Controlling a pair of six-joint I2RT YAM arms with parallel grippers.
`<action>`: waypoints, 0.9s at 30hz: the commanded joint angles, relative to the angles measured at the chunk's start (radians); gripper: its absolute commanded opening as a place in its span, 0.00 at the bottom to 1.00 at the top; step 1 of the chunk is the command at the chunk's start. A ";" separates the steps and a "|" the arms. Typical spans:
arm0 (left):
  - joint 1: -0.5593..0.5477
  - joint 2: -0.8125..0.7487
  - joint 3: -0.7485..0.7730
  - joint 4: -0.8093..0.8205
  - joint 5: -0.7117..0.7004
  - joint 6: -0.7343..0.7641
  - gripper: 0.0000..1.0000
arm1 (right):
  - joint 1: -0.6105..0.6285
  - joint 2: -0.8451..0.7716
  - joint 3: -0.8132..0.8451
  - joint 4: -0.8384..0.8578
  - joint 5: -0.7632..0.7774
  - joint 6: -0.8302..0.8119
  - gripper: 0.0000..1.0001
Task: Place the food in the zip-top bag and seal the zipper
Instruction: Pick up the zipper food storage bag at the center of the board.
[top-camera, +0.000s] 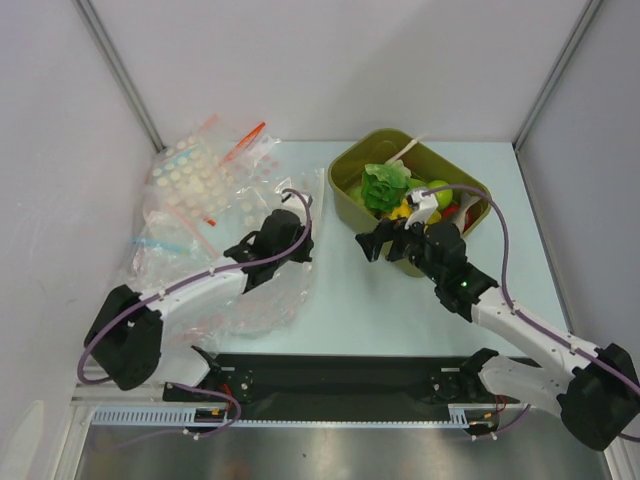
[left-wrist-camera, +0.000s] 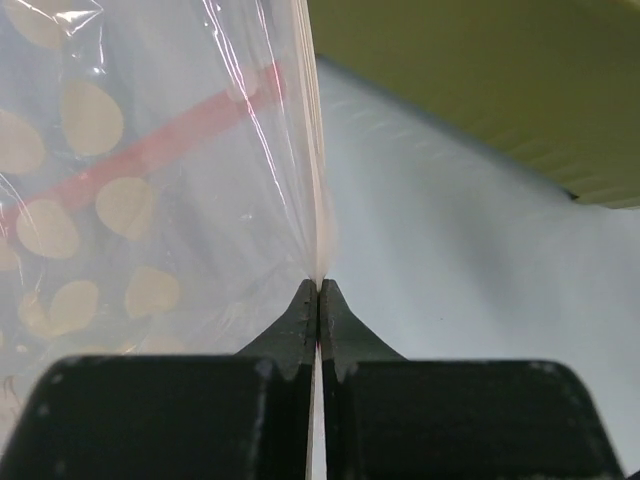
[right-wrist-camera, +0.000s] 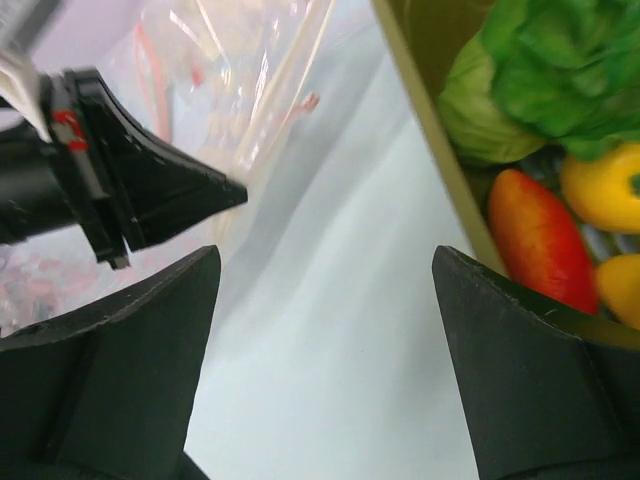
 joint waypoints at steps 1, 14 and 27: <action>0.001 -0.087 -0.062 0.146 0.049 -0.030 0.00 | 0.038 0.054 0.035 0.071 -0.042 -0.022 0.92; -0.003 -0.282 -0.248 0.433 0.351 -0.035 0.00 | 0.073 0.099 0.020 0.154 -0.098 -0.003 0.47; -0.049 -0.254 -0.228 0.441 0.383 0.005 0.00 | 0.073 0.105 0.008 0.217 -0.082 0.055 0.47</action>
